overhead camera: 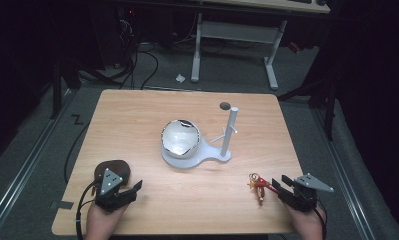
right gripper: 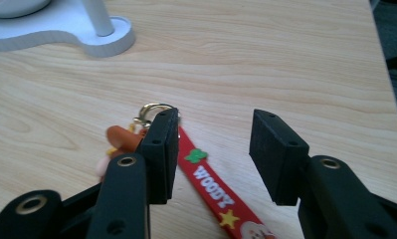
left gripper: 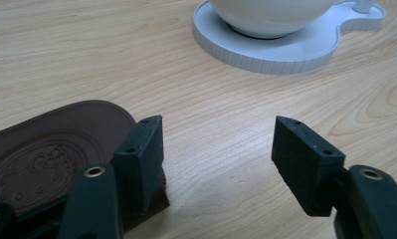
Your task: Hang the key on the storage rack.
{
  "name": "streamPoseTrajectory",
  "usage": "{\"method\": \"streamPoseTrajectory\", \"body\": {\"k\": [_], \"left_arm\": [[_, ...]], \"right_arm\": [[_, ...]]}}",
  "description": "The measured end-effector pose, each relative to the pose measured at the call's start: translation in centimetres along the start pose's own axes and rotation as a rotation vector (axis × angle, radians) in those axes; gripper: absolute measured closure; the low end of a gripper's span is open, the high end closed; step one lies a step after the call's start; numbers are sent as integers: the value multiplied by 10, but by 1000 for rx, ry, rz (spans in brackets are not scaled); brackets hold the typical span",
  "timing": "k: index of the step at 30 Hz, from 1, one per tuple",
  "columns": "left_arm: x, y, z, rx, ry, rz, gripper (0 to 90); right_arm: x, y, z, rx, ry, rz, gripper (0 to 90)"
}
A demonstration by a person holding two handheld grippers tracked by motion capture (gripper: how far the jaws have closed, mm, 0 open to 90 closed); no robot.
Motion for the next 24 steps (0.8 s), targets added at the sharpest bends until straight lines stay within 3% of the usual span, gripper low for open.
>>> {"method": "streamPoseTrajectory", "body": {"k": [6,9,14,24], "left_arm": [[3,0,-1,-3,-7,-1,360],[5,0,-2,-10,-50,-22,332],[10,-2,-4,-21,-69,-49,299],[12,0,-5,-27,-87,-44,300]], "right_arm": [[8,-2,1,13,3,-19,548],[8,-2,2,7,-11,-16,538],[8,-1,5,-1,-17,-15,530],[9,-3,8,-9,-34,-33,530]]}}
Point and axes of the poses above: each handheld gripper's, and its own axes: z roughly forward along the jaws, y roughly out of its top, x roughly to its left, the point moved 8 cm from there along z, roughly forward along the jaws, and after that the axes turned 6 degrees about z, right-handed, at the moved point
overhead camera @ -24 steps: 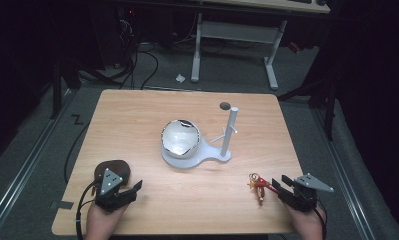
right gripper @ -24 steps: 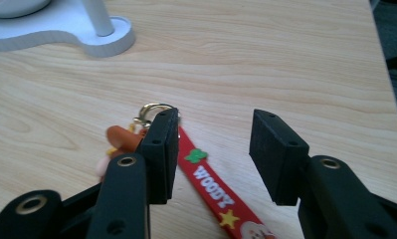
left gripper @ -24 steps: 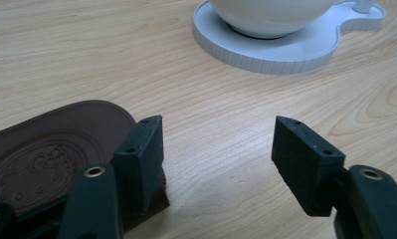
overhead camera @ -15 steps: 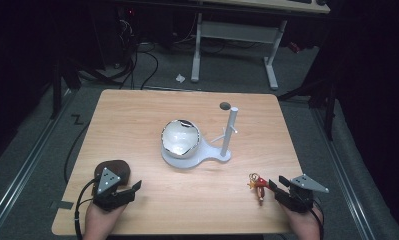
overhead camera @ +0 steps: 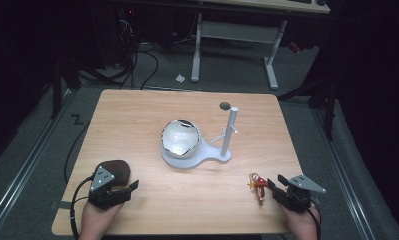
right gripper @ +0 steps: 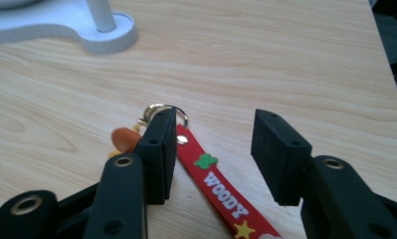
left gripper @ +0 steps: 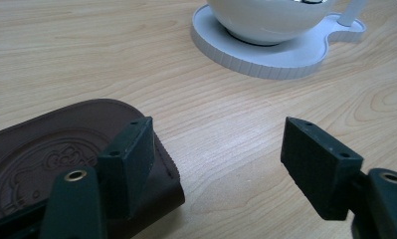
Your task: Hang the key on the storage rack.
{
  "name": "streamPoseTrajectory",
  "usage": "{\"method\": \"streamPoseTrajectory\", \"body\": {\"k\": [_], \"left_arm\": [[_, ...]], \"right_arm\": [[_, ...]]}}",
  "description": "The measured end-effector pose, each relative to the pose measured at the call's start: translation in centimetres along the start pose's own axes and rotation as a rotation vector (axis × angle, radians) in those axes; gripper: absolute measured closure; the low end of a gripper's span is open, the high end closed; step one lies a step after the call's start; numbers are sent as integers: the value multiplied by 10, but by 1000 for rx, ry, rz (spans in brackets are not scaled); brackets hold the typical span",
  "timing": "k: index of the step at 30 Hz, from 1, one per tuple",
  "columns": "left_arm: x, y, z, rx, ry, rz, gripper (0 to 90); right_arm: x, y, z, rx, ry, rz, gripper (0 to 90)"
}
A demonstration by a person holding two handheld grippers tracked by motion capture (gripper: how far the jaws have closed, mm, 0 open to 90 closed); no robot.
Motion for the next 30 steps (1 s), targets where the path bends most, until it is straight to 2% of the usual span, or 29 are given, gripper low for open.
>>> {"method": "streamPoseTrajectory", "body": {"k": [4,8,10,11,15,16,17,19,22,23,27,30], "left_arm": [[-2,0,1,1,-6,9,309],[-3,-1,1,2,-6,5,307],[-3,-1,0,3,-6,6,301],[-5,-1,0,10,-9,17,298],[-8,-2,3,23,-60,18,280],[-8,-2,3,23,-60,18,277],[-8,-4,5,34,-78,17,277],[-9,-4,5,33,-76,27,277],[-10,-4,4,31,-75,40,265],[-12,-4,0,25,-69,45,263],[-11,-3,-4,14,-64,46,260],[-9,-2,-6,4,-62,28,261]], "right_arm": [[0,0,1,-19,-15,-29,502],[0,1,0,3,-29,-19,498],[1,4,0,23,-21,-2,483],[1,4,1,39,-21,4,486],[2,3,3,86,6,39,489],[2,3,4,95,10,41,488],[3,2,4,108,5,39,485],[4,3,5,124,7,36,481],[2,4,6,143,-17,25,470],[2,5,6,157,-28,8,467],[2,9,4,160,-23,9,461],[3,13,4,181,-8,11,454]]}}
Point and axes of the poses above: each handheld gripper's, and its own axes: z roughly forward along the jaws, y roughly out of its top, x roughly to its left, the point moved 8 cm from there along z, roughly forward along the jaws, and after that the axes turned 6 degrees about z, right-handed, at the moved point
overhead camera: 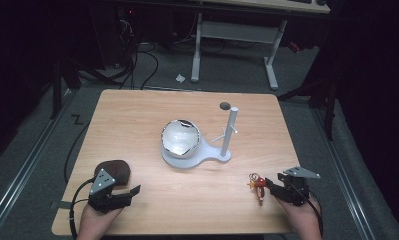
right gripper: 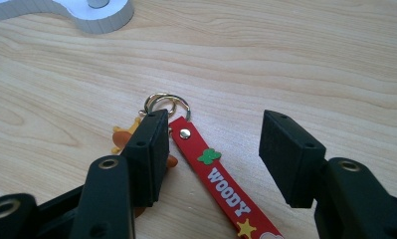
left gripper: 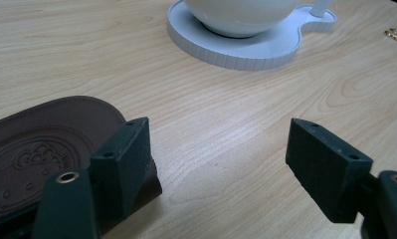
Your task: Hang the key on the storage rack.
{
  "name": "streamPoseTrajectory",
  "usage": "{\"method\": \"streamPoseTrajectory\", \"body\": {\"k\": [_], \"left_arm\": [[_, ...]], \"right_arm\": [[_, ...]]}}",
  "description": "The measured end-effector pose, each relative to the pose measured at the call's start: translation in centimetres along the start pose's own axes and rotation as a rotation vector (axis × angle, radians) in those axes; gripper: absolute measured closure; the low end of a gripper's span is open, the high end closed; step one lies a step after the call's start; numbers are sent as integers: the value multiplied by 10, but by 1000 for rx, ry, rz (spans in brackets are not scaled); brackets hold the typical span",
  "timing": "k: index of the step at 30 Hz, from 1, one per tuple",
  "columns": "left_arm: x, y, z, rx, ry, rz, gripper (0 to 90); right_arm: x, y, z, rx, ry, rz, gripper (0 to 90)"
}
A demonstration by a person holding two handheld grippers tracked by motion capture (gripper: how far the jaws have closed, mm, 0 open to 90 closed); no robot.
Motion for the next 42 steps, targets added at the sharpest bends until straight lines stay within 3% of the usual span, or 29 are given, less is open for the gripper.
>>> {"method": "streamPoseTrajectory", "body": {"k": [17,21,29,30,42], "left_arm": [[1,-3,3,20,4,7,249],[1,-3,3,18,7,1,238],[1,-4,5,24,-2,6,238],[1,-4,5,24,-2,6,238],[2,-4,5,24,-10,10,242]], "right_arm": [[1,5,-6,119,-2,-47,432],[4,9,-10,177,-16,-100,435],[10,10,-13,270,-27,-155,427],[12,11,-15,288,-34,-182,424],[23,11,-20,385,-12,-182,418]]}}
Point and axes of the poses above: each handheld gripper's, and its own axes: z roughly forward along the jaws, y roughly out of its top, x roughly to its left, the point moved 8 cm from there along z, roughly forward along the jaws, and after that the axes turned 6 degrees about z, right-handed, at the moved point
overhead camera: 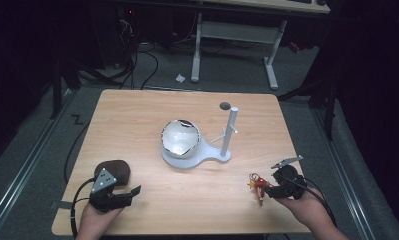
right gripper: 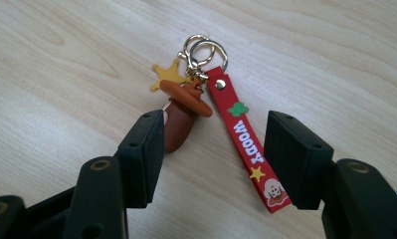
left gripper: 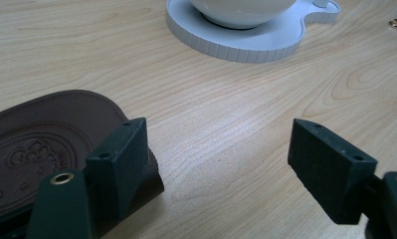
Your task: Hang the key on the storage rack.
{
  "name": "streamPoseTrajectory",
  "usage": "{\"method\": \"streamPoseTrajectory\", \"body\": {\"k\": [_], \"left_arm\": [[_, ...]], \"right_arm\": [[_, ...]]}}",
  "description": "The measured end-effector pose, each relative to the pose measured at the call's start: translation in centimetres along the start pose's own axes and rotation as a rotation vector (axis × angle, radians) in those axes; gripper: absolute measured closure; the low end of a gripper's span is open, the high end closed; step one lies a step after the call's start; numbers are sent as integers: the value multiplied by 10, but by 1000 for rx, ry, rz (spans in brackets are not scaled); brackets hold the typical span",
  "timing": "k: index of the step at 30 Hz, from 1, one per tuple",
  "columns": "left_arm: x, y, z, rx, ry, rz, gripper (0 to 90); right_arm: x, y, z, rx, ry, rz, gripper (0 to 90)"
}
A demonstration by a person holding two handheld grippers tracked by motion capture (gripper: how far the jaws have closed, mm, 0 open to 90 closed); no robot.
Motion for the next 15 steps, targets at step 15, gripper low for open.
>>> {"method": "streamPoseTrajectory", "body": {"k": [15], "left_arm": [[0,0,0,-1,-2,-1,241]], "right_arm": [[25,-8,3,117,34,3,392]]}}
Point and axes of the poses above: each handheld gripper's, and its own axes: z roughly forward along the jaws, y roughly out of its top, x roughly to its left, the point moved 8 cm from there along z, roughly forward along the jaws, and after that the axes turned 6 degrees about z, right-handed, at the moved point
